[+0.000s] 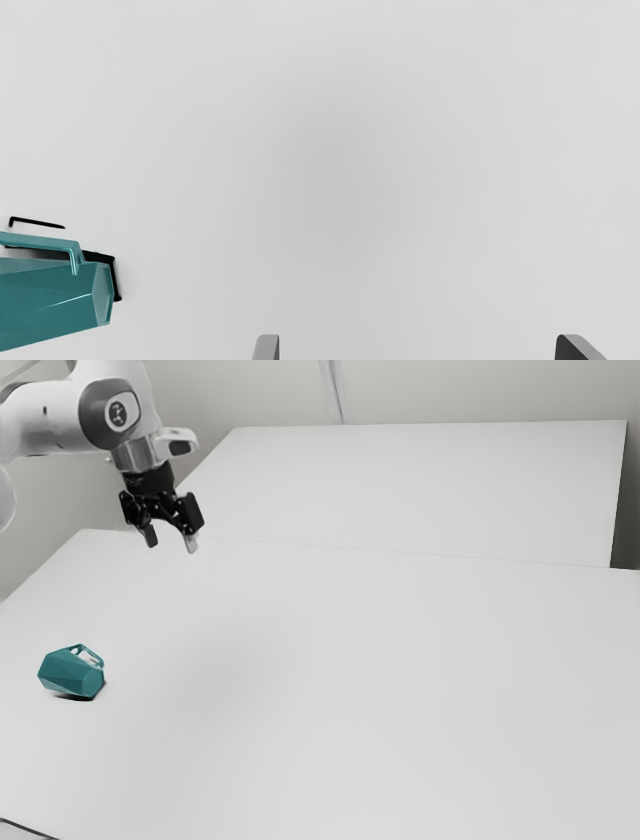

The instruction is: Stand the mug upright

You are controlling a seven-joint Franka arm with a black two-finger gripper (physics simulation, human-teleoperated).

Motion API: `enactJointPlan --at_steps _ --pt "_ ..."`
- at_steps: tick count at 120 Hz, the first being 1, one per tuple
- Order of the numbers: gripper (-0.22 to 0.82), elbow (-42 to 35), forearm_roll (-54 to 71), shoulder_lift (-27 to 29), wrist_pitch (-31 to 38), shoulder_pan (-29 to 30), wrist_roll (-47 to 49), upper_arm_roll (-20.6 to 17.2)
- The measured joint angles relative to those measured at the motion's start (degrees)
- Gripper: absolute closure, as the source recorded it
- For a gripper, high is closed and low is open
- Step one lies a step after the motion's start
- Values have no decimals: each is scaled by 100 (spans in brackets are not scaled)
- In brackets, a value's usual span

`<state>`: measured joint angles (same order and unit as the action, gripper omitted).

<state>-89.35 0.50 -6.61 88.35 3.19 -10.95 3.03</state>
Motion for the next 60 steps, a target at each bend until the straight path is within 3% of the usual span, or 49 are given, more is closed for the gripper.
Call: enactJointPlan --at_steps 17,30,45,60 --pt "0 -207 -265 48 635 -113 -291 412" --pt "0 -1431 -546 699 1327 43 -467 861" --pt "0 -2605 -1051 1239 2071 986 -672 953" --pt "0 -3207 -1832 1337 2687 2207 -1157 935"
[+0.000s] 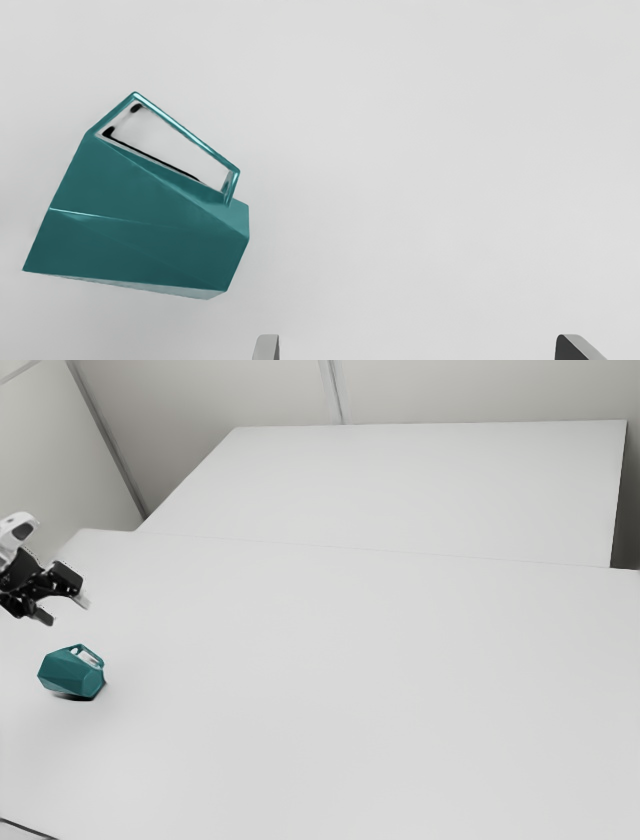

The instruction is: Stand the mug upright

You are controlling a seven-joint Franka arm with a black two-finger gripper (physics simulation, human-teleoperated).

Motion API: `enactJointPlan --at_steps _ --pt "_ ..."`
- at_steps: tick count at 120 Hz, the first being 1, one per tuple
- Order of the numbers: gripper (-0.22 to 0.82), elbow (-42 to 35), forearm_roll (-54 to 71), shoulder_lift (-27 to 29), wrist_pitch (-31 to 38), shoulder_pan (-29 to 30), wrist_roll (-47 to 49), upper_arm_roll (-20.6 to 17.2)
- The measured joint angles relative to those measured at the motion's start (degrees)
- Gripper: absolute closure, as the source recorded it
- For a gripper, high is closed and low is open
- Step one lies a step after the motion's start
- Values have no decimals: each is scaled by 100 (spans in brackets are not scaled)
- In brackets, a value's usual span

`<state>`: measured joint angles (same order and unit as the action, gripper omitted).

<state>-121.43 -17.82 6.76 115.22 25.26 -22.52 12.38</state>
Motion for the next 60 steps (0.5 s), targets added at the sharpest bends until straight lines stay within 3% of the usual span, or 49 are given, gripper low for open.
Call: enactJointPlan --at_steps 36,48,60 --pt "0 -201 -1656 -726 425 1242 -2327 -18" --pt "0 -115 -1884 -1004 365 2028 -3226 -558" --pt "0 16 -1985 -1201 317 2335 -4082 -781"
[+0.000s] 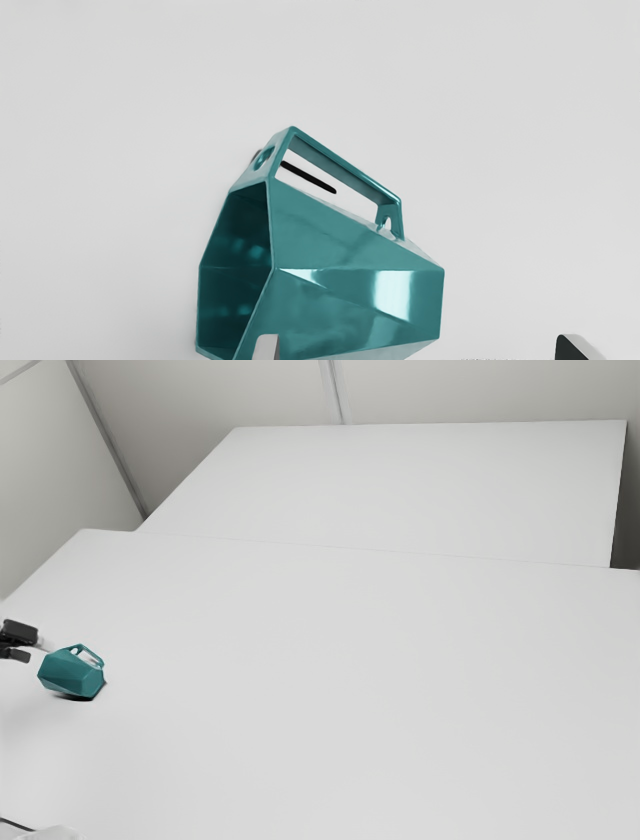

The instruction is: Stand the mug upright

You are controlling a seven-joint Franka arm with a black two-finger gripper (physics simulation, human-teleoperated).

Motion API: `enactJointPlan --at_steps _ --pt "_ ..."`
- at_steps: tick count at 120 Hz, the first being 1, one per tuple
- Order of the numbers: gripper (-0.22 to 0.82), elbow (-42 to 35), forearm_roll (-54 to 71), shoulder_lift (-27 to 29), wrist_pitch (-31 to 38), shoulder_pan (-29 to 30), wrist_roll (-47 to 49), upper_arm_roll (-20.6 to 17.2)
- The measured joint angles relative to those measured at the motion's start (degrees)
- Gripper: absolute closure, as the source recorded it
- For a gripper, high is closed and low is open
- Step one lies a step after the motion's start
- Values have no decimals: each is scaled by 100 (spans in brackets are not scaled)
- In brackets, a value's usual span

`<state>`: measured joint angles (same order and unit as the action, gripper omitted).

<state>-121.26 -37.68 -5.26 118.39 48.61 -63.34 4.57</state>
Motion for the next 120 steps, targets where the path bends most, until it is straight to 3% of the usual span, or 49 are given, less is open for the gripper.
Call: enactJointPlan --at_steps 18,48,76,120 --pt "0 250 -57 -387 -66 102 -1127 -132" --pt "0 227 -92 -469 8 290 -2549 -182" --pt "1 239 -319 -794 112 425 -3501 -184" --pt "3 13 -806 -780 66 464 -4588 -244"
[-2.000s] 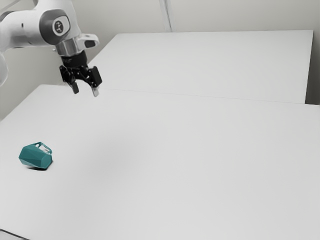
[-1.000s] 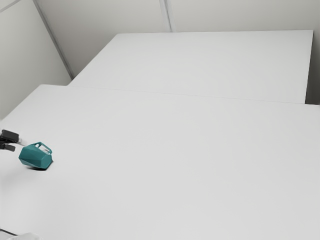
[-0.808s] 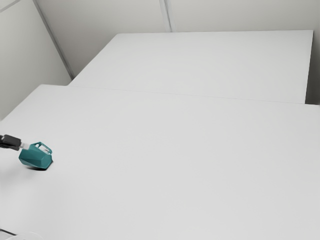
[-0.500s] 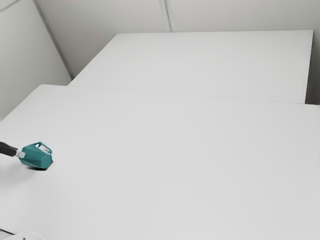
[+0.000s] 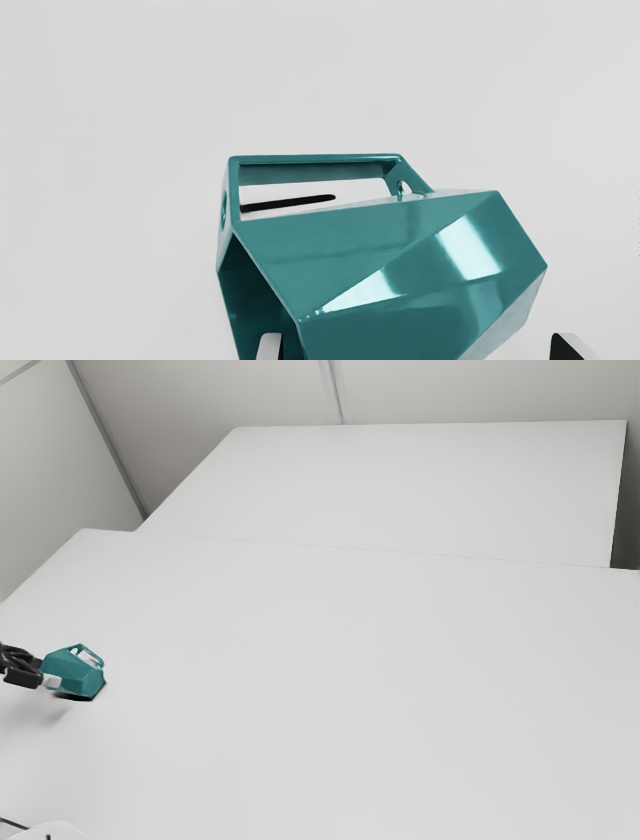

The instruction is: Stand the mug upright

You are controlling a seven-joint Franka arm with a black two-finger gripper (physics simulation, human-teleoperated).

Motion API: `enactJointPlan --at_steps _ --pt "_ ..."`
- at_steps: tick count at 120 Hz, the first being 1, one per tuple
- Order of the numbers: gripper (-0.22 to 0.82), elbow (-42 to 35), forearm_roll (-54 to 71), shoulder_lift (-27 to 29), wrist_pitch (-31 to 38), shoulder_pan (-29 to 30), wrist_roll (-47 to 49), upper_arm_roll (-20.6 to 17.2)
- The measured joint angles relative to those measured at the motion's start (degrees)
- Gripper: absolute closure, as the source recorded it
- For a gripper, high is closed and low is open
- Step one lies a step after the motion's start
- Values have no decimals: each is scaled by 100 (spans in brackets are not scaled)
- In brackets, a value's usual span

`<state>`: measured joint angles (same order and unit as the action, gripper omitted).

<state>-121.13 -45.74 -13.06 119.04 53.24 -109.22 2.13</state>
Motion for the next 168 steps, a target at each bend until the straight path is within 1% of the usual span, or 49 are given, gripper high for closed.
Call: enactJointPlan --at_steps 39,46,51,60,68,83,92,108,122,136,146,155,168 --pt "3 -277 -480 1 -204 34 -797 -2" --pt "5 -295 -527 8 -221 36 -909 -2" --pt "10 -297 -551 23 -230 35 -982 -2" --pt "28 -299 -578 57 -241 30 -1101 -2" --pt "40 -299 -596 92 -243 28 -1196 -2" --pt "60 -267 -606 174 -245 28 -1347 -14" --pt "67 -242 -602 210 -251 30 -1421 -23" --pt "74 -198 -600 256 -233 27 -1528 -73" --pt "77 -195 -609 266 -191 28 -1596 -80" --pt "78 -208 -617 401 -134 27 -1646 -134" --pt "78 -239 -597 629 -70 -13 -1645 -196" --pt "78 -273 -364 889 50 -286 -1491 -216" --pt "78 -362 519 1242 278 -1024 -869 -231"
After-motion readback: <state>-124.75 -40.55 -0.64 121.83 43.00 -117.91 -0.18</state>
